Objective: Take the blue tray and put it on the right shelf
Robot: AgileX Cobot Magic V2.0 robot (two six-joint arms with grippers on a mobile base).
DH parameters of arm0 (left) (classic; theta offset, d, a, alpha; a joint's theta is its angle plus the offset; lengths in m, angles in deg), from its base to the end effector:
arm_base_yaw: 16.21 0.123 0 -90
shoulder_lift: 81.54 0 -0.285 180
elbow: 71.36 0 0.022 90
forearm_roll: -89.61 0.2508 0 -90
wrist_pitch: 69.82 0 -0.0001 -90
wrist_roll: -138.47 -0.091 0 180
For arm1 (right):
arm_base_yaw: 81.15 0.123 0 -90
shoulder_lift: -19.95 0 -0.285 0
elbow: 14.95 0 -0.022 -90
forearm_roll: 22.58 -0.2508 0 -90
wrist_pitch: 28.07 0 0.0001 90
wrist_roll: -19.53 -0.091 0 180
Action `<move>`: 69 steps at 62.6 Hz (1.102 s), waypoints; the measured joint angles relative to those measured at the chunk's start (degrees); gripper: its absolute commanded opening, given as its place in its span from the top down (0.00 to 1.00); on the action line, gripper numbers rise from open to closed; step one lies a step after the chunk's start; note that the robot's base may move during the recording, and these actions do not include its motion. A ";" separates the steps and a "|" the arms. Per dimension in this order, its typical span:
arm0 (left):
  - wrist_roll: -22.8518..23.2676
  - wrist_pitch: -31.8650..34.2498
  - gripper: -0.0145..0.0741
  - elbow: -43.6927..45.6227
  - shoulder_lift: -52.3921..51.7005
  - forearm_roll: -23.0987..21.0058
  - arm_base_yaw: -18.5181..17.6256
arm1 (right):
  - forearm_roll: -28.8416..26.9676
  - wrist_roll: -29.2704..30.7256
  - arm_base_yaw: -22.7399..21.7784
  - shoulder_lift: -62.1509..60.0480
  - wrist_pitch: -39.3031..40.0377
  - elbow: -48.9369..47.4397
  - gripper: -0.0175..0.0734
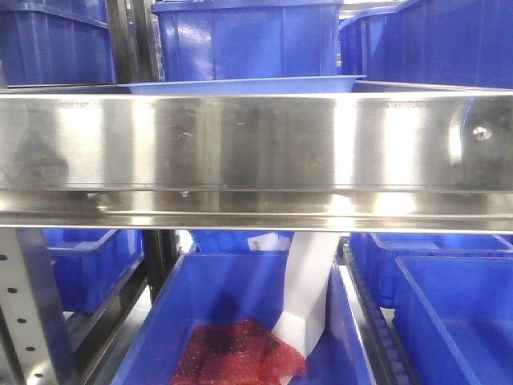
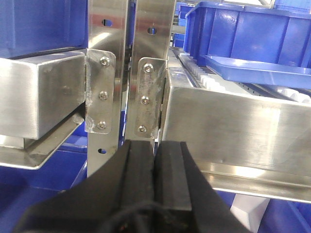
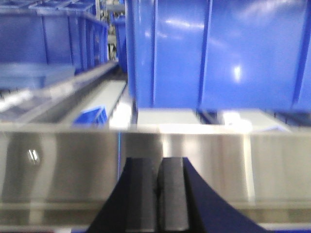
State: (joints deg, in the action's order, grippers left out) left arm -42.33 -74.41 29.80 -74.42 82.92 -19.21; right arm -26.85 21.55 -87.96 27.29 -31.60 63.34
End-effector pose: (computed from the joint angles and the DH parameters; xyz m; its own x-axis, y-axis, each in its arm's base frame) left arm 0.0567 -0.0038 0.1970 -0.0153 -0.1016 -0.9947 0.0604 0.9929 -0.1023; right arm 0.0564 -0.0063 0.2017 0.0192 0.0371 -0.9991 0.1134 0.9928 0.0390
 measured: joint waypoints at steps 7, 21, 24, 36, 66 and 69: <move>0.00 -0.01 0.89 0.00 0.00 0.00 0.00 | -0.08 0.00 0.00 -0.14 -0.25 0.56 0.75; 0.00 -0.01 0.89 0.00 0.00 0.00 0.00 | -0.13 0.00 0.00 -0.14 -0.25 0.56 0.75; 0.00 -0.01 0.89 0.00 0.00 0.00 0.00 | -0.13 0.00 0.00 -0.14 -0.25 0.56 0.75; 0.00 -0.01 0.89 0.00 0.00 0.00 0.00 | -0.21 0.00 0.00 -0.14 -0.25 0.56 0.75; 0.00 -0.01 0.89 0.00 0.00 0.00 0.00 | -0.21 0.00 0.00 -0.14 -0.25 0.56 0.75; 0.00 -0.01 0.89 0.00 0.00 0.00 0.00 | -0.21 0.00 0.00 -0.14 -0.25 0.56 0.75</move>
State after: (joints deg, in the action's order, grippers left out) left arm -42.33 -74.41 29.80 -74.42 82.92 -19.21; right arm -27.06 21.55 -87.96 27.14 -31.85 63.90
